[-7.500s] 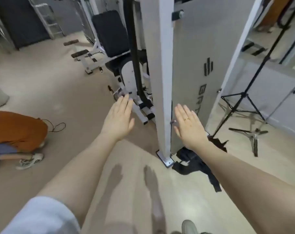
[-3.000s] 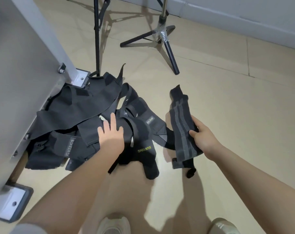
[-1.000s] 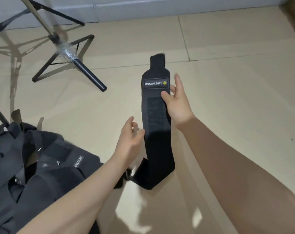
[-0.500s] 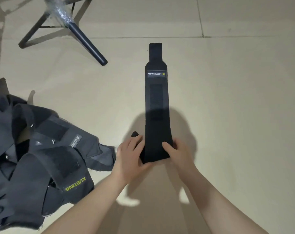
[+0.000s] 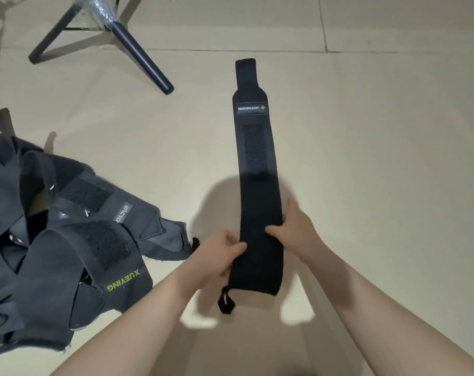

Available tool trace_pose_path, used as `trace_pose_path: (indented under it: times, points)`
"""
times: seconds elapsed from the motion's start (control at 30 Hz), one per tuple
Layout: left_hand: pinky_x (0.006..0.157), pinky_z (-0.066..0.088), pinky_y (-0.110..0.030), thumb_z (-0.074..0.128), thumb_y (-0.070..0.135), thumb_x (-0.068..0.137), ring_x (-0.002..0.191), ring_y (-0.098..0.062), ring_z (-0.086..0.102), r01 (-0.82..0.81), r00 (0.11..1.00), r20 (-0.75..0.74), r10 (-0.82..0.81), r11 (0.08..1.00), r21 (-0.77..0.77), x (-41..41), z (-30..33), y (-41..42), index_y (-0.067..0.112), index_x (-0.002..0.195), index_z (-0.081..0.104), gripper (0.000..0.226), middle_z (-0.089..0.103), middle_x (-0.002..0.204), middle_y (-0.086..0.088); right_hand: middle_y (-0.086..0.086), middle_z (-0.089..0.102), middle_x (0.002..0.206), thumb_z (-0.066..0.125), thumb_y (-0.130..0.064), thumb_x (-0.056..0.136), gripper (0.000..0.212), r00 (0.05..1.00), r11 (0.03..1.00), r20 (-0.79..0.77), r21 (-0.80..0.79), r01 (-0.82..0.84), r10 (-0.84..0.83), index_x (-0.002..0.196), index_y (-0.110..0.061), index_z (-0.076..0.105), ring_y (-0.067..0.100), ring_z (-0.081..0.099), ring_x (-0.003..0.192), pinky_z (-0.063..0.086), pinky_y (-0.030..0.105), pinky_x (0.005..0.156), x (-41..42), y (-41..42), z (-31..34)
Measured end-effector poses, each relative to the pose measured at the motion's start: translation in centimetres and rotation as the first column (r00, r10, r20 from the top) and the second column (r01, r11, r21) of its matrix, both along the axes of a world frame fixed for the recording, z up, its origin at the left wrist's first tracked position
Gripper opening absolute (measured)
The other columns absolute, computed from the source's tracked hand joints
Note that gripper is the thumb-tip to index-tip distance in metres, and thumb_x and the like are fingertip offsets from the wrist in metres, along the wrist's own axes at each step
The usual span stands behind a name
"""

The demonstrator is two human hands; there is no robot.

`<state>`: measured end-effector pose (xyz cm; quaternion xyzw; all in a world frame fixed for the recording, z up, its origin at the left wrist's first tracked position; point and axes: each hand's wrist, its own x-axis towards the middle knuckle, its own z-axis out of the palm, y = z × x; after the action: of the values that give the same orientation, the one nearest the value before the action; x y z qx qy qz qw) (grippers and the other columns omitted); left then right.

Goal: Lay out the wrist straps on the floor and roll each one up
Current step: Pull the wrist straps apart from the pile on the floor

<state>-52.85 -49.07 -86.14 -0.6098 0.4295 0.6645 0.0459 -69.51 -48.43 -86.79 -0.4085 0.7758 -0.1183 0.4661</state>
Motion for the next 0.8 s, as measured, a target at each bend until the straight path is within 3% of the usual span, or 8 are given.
trace_pose_path:
  times: [0.1, 0.2, 0.27, 0.4, 0.5, 0.63, 0.7, 0.8]
  points:
    - [0.075, 0.053, -0.029, 0.059, 0.021, 0.091, 0.085, -0.018, 0.062, 0.439, 0.897, 0.187, -0.401, 0.857, -0.269, 0.3, -1.5, 1.6, 0.018, 0.136, 0.033, 0.052, 0.058, 0.104, -0.003, 0.011, 0.035, 0.138, 0.065, -0.016, 0.082, 0.069, 0.882, 0.95, -0.406, -0.088, -0.298, 0.239, 0.14, -0.012, 0.029, 0.028, 0.047, 0.117, 0.044, 0.034, 0.091, 0.3, 3.2, -0.7]
    - [0.095, 0.046, -0.033, 0.073, 0.033, 0.075, 0.119, -0.023, 0.053, 0.755, 0.633, 0.535, -0.56, 0.293, -0.587, 1.4, -3.2, 2.5, 0.015, 0.136, 0.046, 0.069, 0.046, 0.139, -0.004, 0.013, 0.051, 0.13, 0.054, -0.022, 0.08, 0.051, 0.833, 0.804, -0.403, -0.301, -0.512, 0.379, 0.128, -0.007, 0.052, 0.028, 0.052, 0.116, 0.047, 0.04, 0.096, 1.3, 6.2, -1.4]
    - [0.091, 0.05, -0.035, 0.076, 0.047, 0.064, 0.116, -0.022, 0.059, 0.815, 0.53, 0.65, -0.544, 0.116, -0.567, 1.9, -4.1, 2.9, 0.013, 0.122, 0.062, 0.069, 0.054, 0.135, -0.006, 0.012, 0.056, 0.129, 0.041, -0.03, 0.079, 0.056, 0.747, 0.749, -0.403, -0.192, -0.634, 0.529, 0.126, -0.003, 0.056, 0.028, 0.054, 0.119, 0.049, 0.044, 0.094, 2.3, 7.7, -2.8]
    - [0.097, 0.046, -0.039, 0.032, 0.058, 0.079, 0.121, -0.02, 0.055, 0.876, 0.404, 0.664, -0.629, 0.059, -0.478, 2.2, -4.3, 3.2, 0.01, 0.128, 0.058, 0.074, 0.052, 0.138, -0.007, 0.011, 0.041, 0.147, 0.036, -0.045, 0.081, 0.072, 0.613, 0.682, -0.438, 0.0, -0.732, 0.658, 0.139, -0.003, 0.043, 0.022, 0.038, 0.135, 0.022, 0.037, 0.111, 2.7, 8.4, -4.4]
    - [0.106, 0.037, -0.039, 0.036, 0.064, 0.078, 0.131, -0.021, 0.046, 0.915, 0.328, 0.721, -0.611, 0.016, -0.403, 2.5, -4.3, 3.2, 0.009, 0.136, 0.049, 0.081, 0.042, 0.146, -0.008, 0.01, 0.041, 0.147, 0.033, -0.054, 0.08, 0.078, 0.579, 0.66, -0.421, 0.063, -0.749, 0.698, 0.139, -0.005, 0.042, 0.02, 0.039, 0.134, 0.018, 0.034, 0.108, 1.9, 8.1, -4.4]
    - [0.115, -0.009, -0.037, 0.039, 0.064, 0.088, 0.145, -0.018, -0.012, 0.957, 0.219, 0.693, -0.687, 0.014, -0.288, 2.1, -3.3, 2.8, 0.01, 0.149, -0.008, 0.094, -0.021, 0.154, -0.005, 0.008, 0.009, 0.156, 0.035, -0.051, 0.087, 0.077, 0.564, 0.659, -0.442, 0.085, -0.747, 0.697, 0.147, -0.005, 0.018, 0.024, 0.025, 0.143, 0.008, 0.033, 0.115, 2.6, 7.7, -3.8]
    - [0.114, -0.014, -0.035, 0.035, 0.06, 0.092, 0.144, -0.018, -0.018, 0.959, 0.245, 0.662, -0.708, 0.079, -0.271, 1.7, -2.2, 2.3, 0.011, 0.149, -0.011, 0.089, -0.024, 0.155, -0.004, 0.002, -0.022, 0.153, 0.038, -0.046, 0.096, 0.08, 0.581, 0.66, -0.376, 0.12, -0.742, 0.722, 0.149, -0.01, -0.01, 0.02, -0.007, 0.147, -0.005, 0.032, 0.116, 3.3, 7.1, -2.9]
    - [0.119, -0.001, -0.035, 0.033, 0.043, 0.097, 0.146, -0.023, 0.0, 0.906, 0.412, 0.641, -0.648, 0.213, -0.366, 2.8, 0.2, 0.5, 0.011, 0.151, 0.008, 0.068, -0.003, 0.159, -0.007, 0.006, 0.0, 0.16, 0.038, -0.036, 0.099, 0.065, 0.684, 0.744, -0.355, 0.054, -0.665, 0.637, 0.151, -0.01, 0.01, 0.019, 0.005, 0.147, 0.008, 0.033, 0.117, 4.6, 5.2, 0.2]
